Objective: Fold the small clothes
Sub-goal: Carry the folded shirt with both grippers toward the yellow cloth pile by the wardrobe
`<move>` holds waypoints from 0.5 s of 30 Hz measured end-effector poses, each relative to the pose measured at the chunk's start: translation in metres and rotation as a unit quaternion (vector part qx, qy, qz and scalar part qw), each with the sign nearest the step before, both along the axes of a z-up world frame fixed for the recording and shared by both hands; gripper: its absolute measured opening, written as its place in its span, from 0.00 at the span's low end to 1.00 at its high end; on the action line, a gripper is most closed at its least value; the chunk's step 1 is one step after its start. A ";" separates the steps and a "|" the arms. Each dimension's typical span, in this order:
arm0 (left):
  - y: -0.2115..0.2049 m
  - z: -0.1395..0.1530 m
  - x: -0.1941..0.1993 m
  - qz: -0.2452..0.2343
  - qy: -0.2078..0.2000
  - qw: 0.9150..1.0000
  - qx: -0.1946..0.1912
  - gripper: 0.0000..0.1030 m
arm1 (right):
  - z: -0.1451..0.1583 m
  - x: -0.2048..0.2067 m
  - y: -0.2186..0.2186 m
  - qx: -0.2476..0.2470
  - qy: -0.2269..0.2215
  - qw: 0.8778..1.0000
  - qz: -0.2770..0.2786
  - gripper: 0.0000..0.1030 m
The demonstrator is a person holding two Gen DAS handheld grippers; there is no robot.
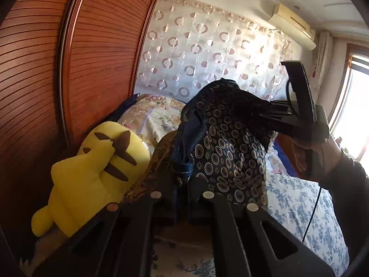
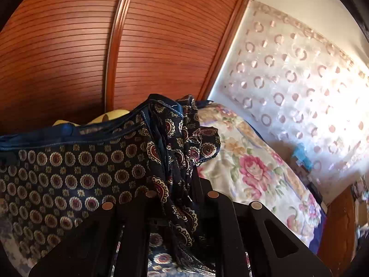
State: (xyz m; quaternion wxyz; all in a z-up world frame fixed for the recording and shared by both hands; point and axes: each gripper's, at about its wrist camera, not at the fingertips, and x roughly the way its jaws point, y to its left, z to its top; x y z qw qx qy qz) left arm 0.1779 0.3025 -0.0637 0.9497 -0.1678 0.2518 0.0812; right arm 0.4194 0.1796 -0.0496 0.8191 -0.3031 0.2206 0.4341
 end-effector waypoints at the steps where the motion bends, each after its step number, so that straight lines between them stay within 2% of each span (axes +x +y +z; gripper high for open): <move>1: 0.003 0.000 -0.001 0.000 0.002 1.000 -0.001 0.02 | -0.002 0.002 0.000 0.001 0.003 1.000 0.000 0.11; 4: 0.004 -0.007 -0.003 0.002 0.008 1.000 -0.004 0.02 | -0.007 0.015 0.012 0.009 0.016 1.000 -0.011 0.14; 5: 0.004 -0.007 -0.002 0.003 0.009 1.000 -0.004 0.02 | -0.008 0.018 0.009 0.012 0.020 1.000 -0.015 0.17; 8: 0.001 -0.006 -0.004 0.002 0.010 1.000 -0.002 0.02 | -0.004 0.024 0.000 0.032 0.019 0.999 -0.037 0.44; 9: 0.000 -0.006 -0.003 0.003 0.010 1.000 0.000 0.02 | 0.000 0.026 -0.006 0.044 0.014 0.998 -0.046 0.56; 10: -0.001 -0.006 -0.003 0.004 0.011 1.000 0.004 0.02 | 0.006 0.025 -0.012 0.057 0.014 0.997 -0.053 0.60; 12: -0.002 -0.005 -0.001 0.006 0.013 1.000 0.008 0.02 | 0.014 0.027 -0.025 0.082 0.022 0.995 -0.059 0.60; 15: -0.002 -0.004 0.000 0.008 0.016 1.000 0.015 0.03 | 0.017 0.028 -0.038 0.089 0.056 0.993 -0.046 0.60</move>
